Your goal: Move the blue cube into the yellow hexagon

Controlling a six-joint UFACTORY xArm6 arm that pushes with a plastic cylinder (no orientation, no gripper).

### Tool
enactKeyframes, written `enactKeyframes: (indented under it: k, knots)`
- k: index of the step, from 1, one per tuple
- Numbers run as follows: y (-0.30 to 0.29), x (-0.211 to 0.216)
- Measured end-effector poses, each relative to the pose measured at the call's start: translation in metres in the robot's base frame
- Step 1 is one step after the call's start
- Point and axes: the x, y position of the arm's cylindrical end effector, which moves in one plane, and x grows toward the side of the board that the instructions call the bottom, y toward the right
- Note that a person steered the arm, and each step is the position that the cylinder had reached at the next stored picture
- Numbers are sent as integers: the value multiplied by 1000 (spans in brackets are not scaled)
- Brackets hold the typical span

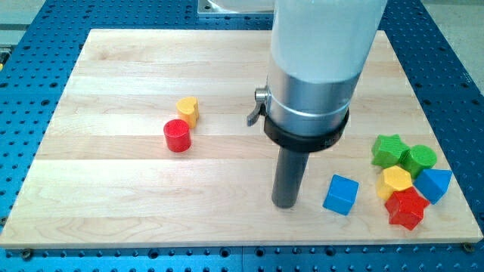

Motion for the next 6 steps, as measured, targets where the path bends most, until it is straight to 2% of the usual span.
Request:
enactKeyframes:
  k: [2, 3, 4, 5, 6]
  knots:
    - [82, -5]
    - [104, -5]
    - [103, -5]
    - [76, -7]
    - [-12, -23]
